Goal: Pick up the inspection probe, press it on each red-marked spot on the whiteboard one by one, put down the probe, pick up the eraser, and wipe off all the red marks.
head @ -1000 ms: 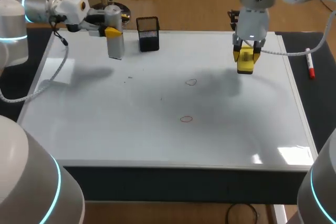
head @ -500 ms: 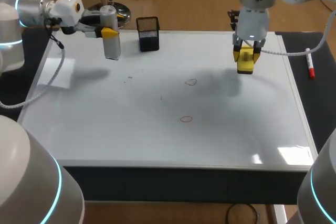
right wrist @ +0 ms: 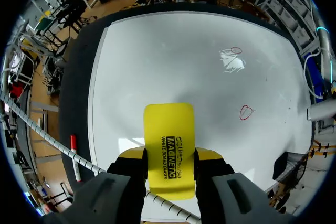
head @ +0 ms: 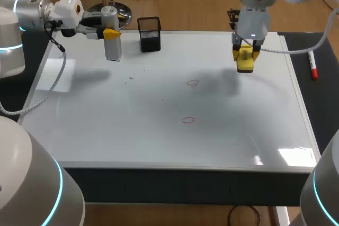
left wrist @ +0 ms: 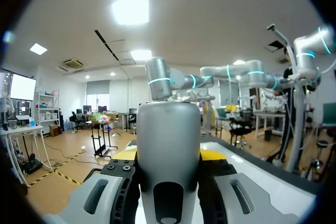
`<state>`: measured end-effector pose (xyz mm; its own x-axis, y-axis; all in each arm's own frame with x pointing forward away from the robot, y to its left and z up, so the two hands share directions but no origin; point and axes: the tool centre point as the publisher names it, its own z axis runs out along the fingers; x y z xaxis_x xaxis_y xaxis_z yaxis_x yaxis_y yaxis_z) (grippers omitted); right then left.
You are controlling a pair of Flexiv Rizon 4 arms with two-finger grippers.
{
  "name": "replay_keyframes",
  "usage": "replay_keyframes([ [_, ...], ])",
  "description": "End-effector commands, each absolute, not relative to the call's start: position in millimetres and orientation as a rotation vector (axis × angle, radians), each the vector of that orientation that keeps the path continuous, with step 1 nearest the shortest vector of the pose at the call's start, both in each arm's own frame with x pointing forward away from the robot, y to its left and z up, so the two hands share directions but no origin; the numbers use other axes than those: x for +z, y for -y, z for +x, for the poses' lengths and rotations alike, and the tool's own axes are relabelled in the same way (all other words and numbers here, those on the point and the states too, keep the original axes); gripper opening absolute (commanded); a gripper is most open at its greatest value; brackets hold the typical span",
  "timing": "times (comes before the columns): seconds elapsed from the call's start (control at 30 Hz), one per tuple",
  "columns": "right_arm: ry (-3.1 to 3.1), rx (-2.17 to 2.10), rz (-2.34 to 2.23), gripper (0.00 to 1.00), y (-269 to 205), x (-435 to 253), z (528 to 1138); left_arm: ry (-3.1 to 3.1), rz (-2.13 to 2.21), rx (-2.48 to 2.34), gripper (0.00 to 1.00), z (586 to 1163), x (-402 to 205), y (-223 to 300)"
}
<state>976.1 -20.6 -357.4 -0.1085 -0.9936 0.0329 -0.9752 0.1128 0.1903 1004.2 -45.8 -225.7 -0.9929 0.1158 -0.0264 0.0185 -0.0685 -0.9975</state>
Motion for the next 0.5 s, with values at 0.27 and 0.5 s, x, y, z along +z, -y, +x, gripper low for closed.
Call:
replay_keyframes([
  [0.27,2.04,-0.127,2.12,0.0,-45,-346,974,2.149,-0.053,2.288,0.0,999,-222,47],
  [0.5,1.973,-0.117,2.212,0.0,-87,-347,964,2.149,-0.053,2.288,0.0,999,-222,47],
])
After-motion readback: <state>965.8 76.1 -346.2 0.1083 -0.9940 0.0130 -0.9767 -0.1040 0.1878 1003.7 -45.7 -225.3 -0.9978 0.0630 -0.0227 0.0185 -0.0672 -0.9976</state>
